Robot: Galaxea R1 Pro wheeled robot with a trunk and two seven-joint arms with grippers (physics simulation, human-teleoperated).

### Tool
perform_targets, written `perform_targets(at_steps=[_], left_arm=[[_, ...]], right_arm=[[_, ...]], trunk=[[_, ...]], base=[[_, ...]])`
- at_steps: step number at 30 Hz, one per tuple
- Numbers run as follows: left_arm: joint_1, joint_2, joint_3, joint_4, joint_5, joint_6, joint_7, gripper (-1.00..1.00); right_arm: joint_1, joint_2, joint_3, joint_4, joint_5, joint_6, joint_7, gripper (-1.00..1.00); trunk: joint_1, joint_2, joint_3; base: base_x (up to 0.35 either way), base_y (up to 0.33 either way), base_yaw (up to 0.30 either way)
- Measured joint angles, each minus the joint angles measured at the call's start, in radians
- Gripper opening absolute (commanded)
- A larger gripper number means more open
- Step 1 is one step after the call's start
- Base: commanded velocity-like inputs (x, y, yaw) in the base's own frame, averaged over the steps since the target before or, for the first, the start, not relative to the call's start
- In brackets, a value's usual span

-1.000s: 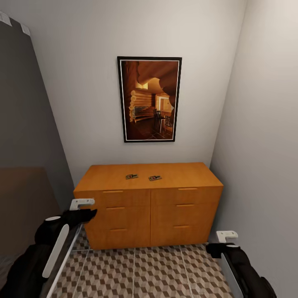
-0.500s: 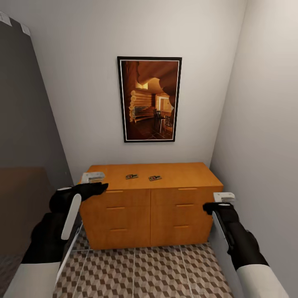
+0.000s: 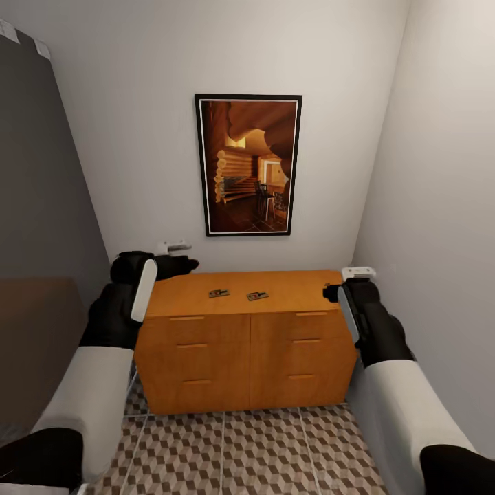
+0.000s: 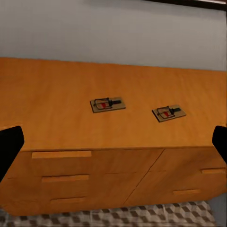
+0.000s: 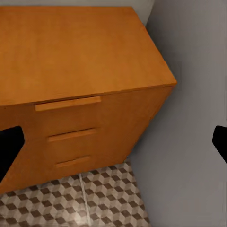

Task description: Take the four mousetraps from the cabinet in the bathroom and place them on the bathroom floor. Make sure all four end up on the same floor surface, and ensure that at least two of them are either under or directly next to the same bathroom sink.

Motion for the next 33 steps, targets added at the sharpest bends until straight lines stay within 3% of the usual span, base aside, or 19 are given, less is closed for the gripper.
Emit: perform_targets(at_steps=[4, 8, 17, 22, 33], left_arm=[[-0.056, -0.004, 0.000, 0.129, -0.005, 0.002, 0.015, 1.00], [-0.076, -0.005, 0.000, 0.170, -0.005, 0.005, 0.022, 1.00], [-0.093, -0.006, -0.004, 0.158, -0.008, 0.011, 0.029, 1.00], [-0.095, -0.006, -0.004, 0.143, -0.008, 0.011, 0.029, 1.00], [-0.096, -0.006, -0.004, 0.139, -0.005, 0.011, 0.030, 1.00]], right_arm=[[-0.083, 0.042, 0.001, 0.122, 0.001, 0.006, 0.001, 1.00], [-0.132, 0.072, 0.001, 0.209, 0.003, 0.008, 0.002, 1.00], [-0.187, 0.129, 0.001, 0.308, 0.002, 0.042, 0.010, 1.00], [-0.192, 0.139, 0.001, 0.316, 0.003, 0.094, 0.014, 1.00], [-0.195, 0.144, 0.000, 0.318, 0.002, 0.094, 0.025, 1.00]], trunk=[[0.000, 0.000, 0.000], [0.000, 0.000, 0.000], [0.000, 0.000, 0.000], [0.000, 0.000, 0.000], [-0.001, 0.000, 0.000]], base=[[0.000, 0.000, 0.000], [0.000, 0.000, 0.000], [0.009, 0.000, 0.000], [0.156, 0.000, 0.000], [0.289, 0.000, 0.000]])
